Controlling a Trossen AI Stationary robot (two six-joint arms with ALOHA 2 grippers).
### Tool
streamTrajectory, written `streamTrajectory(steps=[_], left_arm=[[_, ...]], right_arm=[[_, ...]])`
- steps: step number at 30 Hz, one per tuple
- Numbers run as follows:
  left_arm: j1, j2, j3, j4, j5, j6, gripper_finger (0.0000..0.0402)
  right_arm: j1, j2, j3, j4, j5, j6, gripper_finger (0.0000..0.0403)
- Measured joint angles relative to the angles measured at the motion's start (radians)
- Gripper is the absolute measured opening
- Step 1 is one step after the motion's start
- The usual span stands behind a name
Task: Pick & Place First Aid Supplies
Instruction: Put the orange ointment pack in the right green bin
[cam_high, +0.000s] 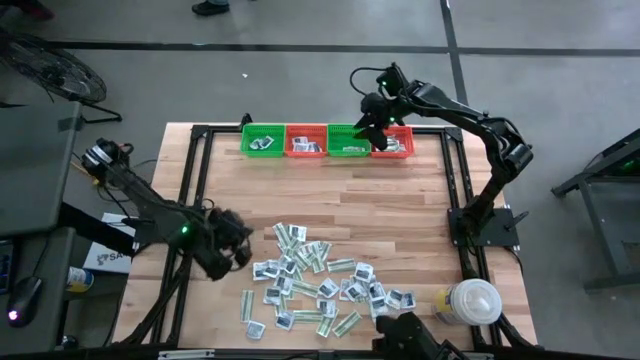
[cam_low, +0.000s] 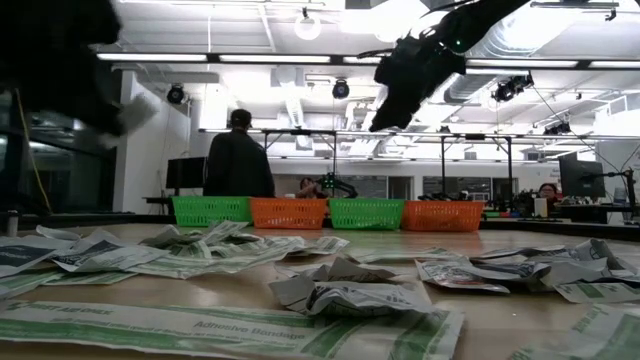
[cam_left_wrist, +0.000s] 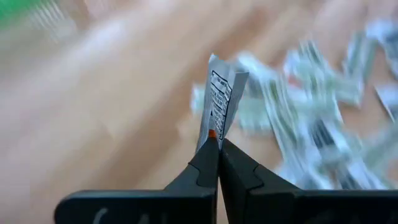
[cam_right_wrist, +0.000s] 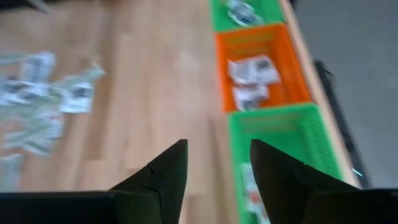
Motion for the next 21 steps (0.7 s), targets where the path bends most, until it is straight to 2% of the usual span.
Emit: streamTrajectory(steps=[5, 10, 14, 18, 21], left_arm=[[0.155, -0.043, 0.000, 0.126, -0.112, 0.250, 0.0000], [0.331, -0.071, 0.001, 0.378, -0.108, 0.617, 0.0000], [0.490, -0.072, 0.002, 0.635, 0.028, 0.934, 0.0000], [0.665, -0.072, 0.003, 0.835, 0.240, 1.167, 0.0000], [0.793, -0.072, 0.003, 0.922, 0.426, 1.276, 0.0000]], right_arm=[[0.020, 0.000, 0.000, 0.032, -0.127, 0.000, 0.0167], [0.075, 0.000, 0.000, 0.097, -0.185, -0.005, 0.0167], [0.124, 0.000, 0.000, 0.161, -0.199, -0.007, 0.0167], [0.158, 0.000, 0.000, 0.212, -0.222, 0.009, 0.0167], [0.165, 0.000, 0.000, 0.257, -0.278, 0.060, 0.0168]])
